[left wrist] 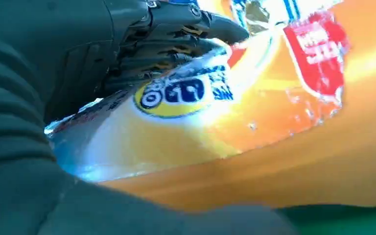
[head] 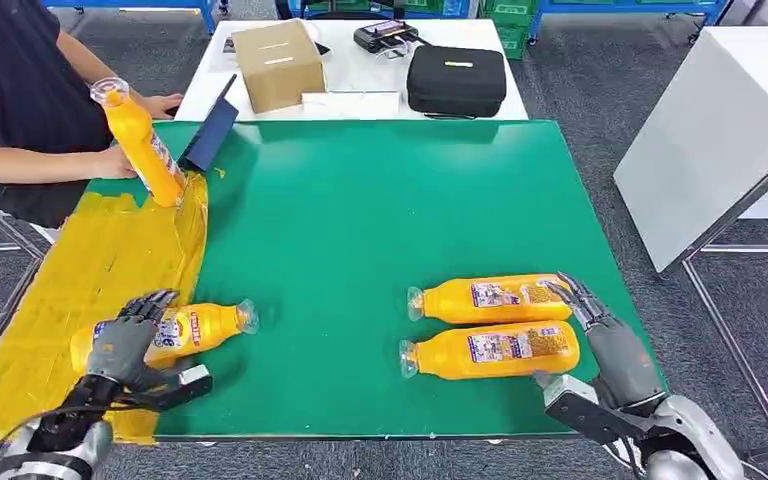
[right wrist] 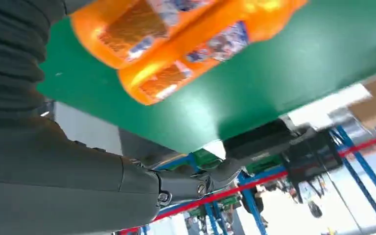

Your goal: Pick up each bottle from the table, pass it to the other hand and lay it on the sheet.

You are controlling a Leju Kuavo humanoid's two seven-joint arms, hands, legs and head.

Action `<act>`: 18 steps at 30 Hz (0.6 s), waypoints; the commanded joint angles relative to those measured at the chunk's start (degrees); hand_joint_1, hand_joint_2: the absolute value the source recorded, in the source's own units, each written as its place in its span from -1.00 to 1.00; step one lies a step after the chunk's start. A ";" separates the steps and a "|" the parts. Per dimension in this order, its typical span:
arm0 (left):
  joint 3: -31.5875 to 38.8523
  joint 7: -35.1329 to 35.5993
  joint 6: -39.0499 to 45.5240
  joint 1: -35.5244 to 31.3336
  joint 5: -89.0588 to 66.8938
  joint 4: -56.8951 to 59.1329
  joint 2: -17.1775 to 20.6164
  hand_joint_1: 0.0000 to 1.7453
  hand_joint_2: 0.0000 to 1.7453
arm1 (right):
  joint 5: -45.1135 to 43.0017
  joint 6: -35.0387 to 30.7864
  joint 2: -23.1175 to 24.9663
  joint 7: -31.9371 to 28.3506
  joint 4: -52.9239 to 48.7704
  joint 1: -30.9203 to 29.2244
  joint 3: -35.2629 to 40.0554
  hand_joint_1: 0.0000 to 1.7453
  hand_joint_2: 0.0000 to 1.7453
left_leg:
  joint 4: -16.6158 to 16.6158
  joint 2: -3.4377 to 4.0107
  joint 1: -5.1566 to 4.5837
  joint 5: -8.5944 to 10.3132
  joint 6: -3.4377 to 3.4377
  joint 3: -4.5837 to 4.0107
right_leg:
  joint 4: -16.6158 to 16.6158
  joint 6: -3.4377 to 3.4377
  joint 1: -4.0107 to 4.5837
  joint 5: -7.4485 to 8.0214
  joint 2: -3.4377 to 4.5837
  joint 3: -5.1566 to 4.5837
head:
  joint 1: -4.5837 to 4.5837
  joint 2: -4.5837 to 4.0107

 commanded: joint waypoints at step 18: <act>5.06 -23.95 -20.26 6.09 38.78 -11.21 -0.86 -1.00 -1.00 | 11.50 2.87 -6.35 8.04 20.36 -9.45 15.83 -1.00 1.00 | -0.07 0.06 0.13 0.09 -0.01 0.10 | -0.19 -0.08 0.08 0.07 0.31 0.07 | 0.00 0.00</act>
